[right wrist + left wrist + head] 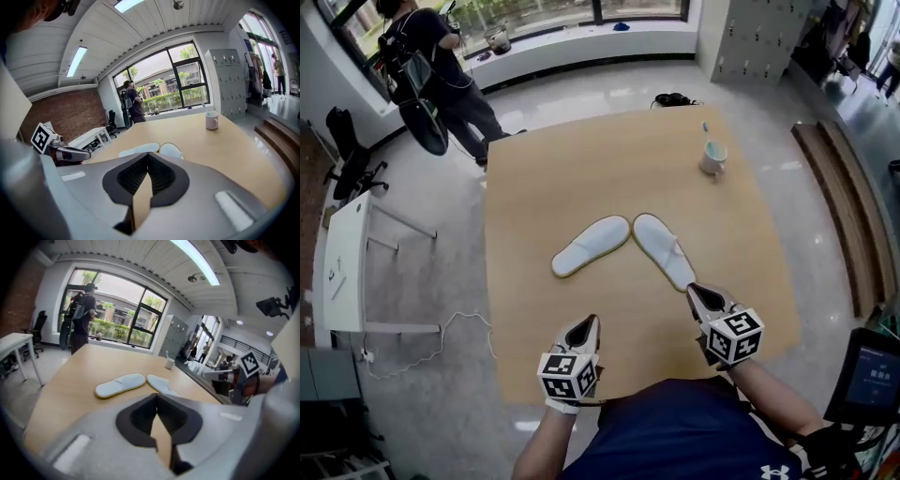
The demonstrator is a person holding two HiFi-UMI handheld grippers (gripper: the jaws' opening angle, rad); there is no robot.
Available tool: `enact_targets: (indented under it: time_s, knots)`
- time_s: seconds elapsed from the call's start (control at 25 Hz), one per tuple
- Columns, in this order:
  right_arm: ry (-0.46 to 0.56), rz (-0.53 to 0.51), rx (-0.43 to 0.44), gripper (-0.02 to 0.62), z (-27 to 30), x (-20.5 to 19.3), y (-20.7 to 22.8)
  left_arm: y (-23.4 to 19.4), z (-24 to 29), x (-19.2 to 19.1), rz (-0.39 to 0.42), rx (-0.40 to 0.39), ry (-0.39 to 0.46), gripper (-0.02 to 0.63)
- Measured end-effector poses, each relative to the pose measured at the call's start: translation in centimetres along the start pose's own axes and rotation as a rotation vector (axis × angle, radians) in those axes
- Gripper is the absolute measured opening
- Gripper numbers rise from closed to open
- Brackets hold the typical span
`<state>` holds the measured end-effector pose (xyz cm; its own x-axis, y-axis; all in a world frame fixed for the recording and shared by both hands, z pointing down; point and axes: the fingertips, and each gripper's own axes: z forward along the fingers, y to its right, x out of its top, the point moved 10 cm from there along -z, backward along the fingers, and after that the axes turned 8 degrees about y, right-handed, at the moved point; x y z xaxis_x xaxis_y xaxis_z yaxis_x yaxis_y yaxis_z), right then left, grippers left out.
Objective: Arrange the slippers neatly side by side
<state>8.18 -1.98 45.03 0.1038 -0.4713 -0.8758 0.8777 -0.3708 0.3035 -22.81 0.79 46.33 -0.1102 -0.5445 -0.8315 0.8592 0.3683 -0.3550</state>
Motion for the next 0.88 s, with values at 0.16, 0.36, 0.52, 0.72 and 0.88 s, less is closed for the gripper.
enact_targets:
  time_s: [0.16,0.36,0.52,0.72,0.88]
  knots:
    - [-0.026,-0.101,0.092,0.011,3.1,1.3,1.1,-4.9,-0.6,2.3,0.062,0.144,0.028,0.005]
    - [-0.094,-0.378,0.258,0.060,5.2,1.7,1.7,-6.3,0.5,4.9,0.405,0.080,-0.095,0.059]
    - [-0.084,-0.732,0.458,0.061,6.5,3.0,1.1,-5.4,3.1,6.5,0.811,-0.104,-0.242,0.091]
    - [-0.264,-0.942,0.687,0.270,9.1,2.1,1.4,-4.8,8.8,5.8,1.040,-0.423,-0.443,0.254]
    - [-0.425,-1.056,0.799,0.299,11.3,0.6,2.4,-5.3,13.4,5.3,1.387,-0.614,-0.620,0.280]
